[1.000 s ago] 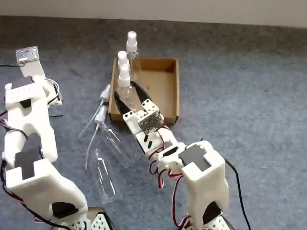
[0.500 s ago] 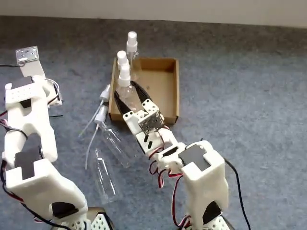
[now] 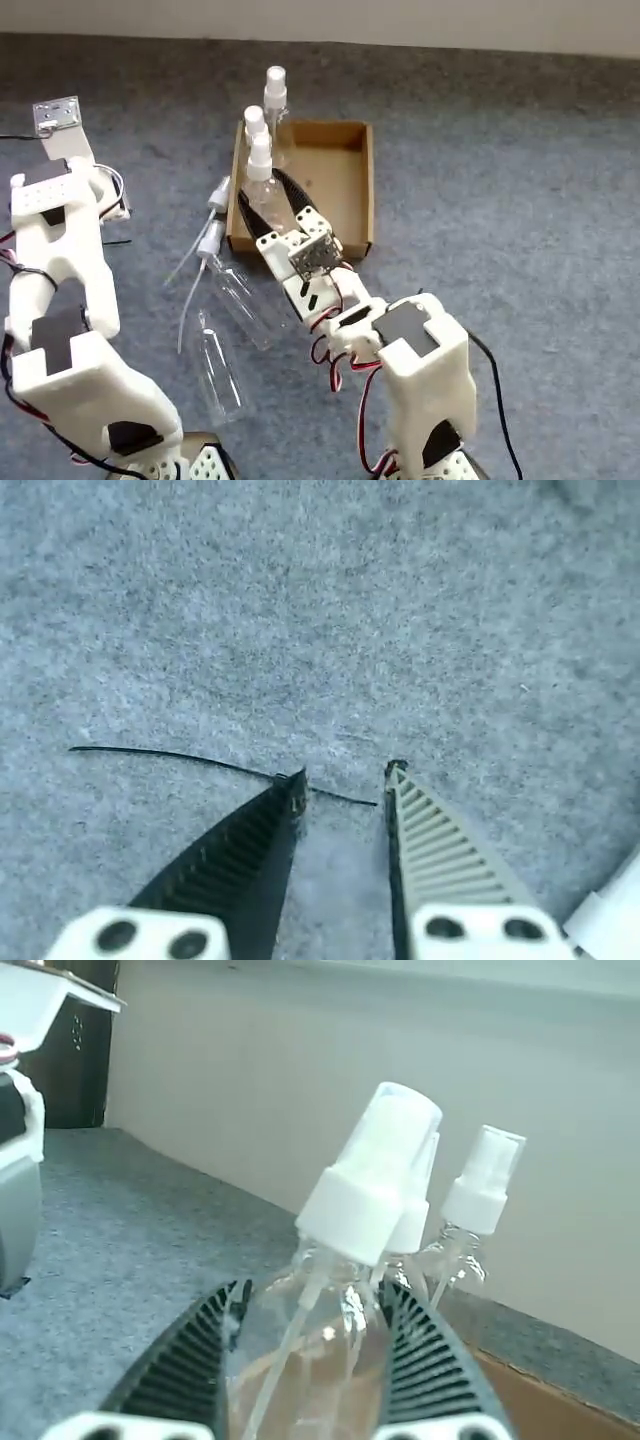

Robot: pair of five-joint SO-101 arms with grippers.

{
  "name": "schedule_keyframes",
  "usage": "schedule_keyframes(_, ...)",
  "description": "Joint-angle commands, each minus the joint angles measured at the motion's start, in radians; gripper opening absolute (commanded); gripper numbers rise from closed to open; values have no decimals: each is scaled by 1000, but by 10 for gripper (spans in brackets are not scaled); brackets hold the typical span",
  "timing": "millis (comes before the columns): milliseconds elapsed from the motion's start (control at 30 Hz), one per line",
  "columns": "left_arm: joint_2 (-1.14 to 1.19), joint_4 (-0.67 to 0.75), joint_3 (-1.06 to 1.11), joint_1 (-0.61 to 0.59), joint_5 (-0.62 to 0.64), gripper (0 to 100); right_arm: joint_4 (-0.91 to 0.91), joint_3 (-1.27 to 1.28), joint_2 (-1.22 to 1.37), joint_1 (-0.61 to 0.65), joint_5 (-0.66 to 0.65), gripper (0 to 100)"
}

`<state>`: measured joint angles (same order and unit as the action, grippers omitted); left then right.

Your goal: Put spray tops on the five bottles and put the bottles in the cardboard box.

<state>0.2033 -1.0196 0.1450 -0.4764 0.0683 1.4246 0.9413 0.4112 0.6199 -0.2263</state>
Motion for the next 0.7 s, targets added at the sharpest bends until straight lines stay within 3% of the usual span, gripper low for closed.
schedule_keyframes(0,-7,14,-47,10,9,133,25,-19,-10,-12,3,7)
schedule_keyframes(333,-7,14,-48,12,9,133,25,-19,-10,-12,3,9)
schedule_keyframes(533,-7,14,-48,12,9,133,25,-19,-10,-13,3,122)
schedule_keyframes(667,-7,14,-48,12,9,133,25,-19,-10,-13,3,128)
